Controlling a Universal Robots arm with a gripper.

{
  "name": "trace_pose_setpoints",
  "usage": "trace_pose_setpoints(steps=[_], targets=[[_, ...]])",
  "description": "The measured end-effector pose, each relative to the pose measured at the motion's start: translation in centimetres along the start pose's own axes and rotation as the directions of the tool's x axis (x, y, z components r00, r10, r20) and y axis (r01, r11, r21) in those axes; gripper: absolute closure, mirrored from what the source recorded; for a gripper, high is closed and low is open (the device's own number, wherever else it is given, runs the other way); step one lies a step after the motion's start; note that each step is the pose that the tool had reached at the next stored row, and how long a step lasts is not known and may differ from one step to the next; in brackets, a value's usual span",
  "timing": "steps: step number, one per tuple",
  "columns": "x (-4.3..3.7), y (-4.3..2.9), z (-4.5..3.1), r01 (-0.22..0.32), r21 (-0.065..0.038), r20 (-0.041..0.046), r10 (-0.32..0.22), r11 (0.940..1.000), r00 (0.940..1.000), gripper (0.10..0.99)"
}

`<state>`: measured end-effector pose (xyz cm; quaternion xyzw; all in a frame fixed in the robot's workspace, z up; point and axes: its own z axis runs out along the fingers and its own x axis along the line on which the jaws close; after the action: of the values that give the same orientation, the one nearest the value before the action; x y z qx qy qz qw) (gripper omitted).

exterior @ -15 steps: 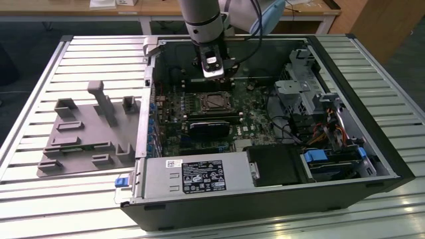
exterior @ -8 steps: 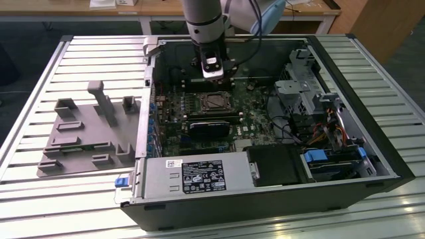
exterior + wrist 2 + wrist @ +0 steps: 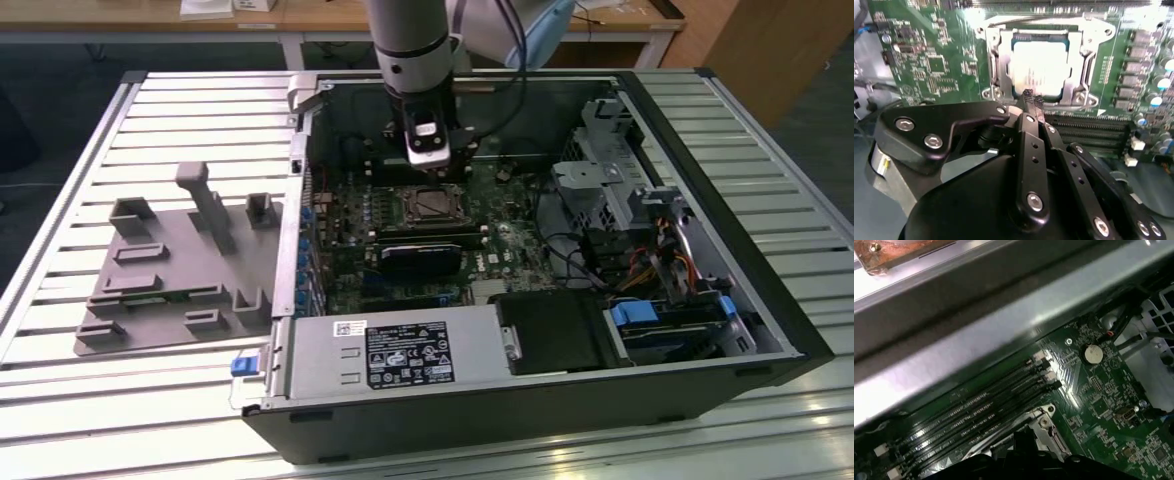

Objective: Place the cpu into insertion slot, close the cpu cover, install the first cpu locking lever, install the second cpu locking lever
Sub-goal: 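Install the first cpu locking lever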

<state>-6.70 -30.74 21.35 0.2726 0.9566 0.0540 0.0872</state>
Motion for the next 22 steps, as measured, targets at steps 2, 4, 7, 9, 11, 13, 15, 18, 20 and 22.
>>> trace_pose_setpoints(steps=[2,4,7,9,11,13,15,18,20,22], targets=[[-0.16,-0.26,-0.02,0.0,0.002,0.0014,0.0,1.0,1.0,0.984],[-0.3,-0.47,-0.03,0.0,0.005,0.003,0.0,1.0,1.0,0.984],[-0.48,-0.76,-0.05,0.001,0.009,0.0052,-0.001,1.0,1.0,0.984],[-0.62,-0.99,-0.06,0.001,0.01,0.0065,-0.002,0.9999,1.0,0.984],[-0.76,-1.21,-0.08,0.002,0.012,0.0076,-0.002,0.9999,1.0,0.984],[-0.88,-1.4,-0.1,0.002,0.015,0.0089,-0.002,0.9999,1.0,0.984],[-0.98,-1.55,-0.1,0.003,0.018,0.0107,-0.003,0.9998,0.9999,0.984],[-1.08,-1.71,-0.11,0.004,0.023,0.014,-0.005,0.9997,0.9999,0.984],[-1.09,-1.74,-0.12,0.008,0.03,0.0178,-0.008,0.9995,0.9998,0.984],[-1.1,-1.74,-0.11,0.023,0.035,0.0202,-0.023,0.9991,0.9995,0.984]])
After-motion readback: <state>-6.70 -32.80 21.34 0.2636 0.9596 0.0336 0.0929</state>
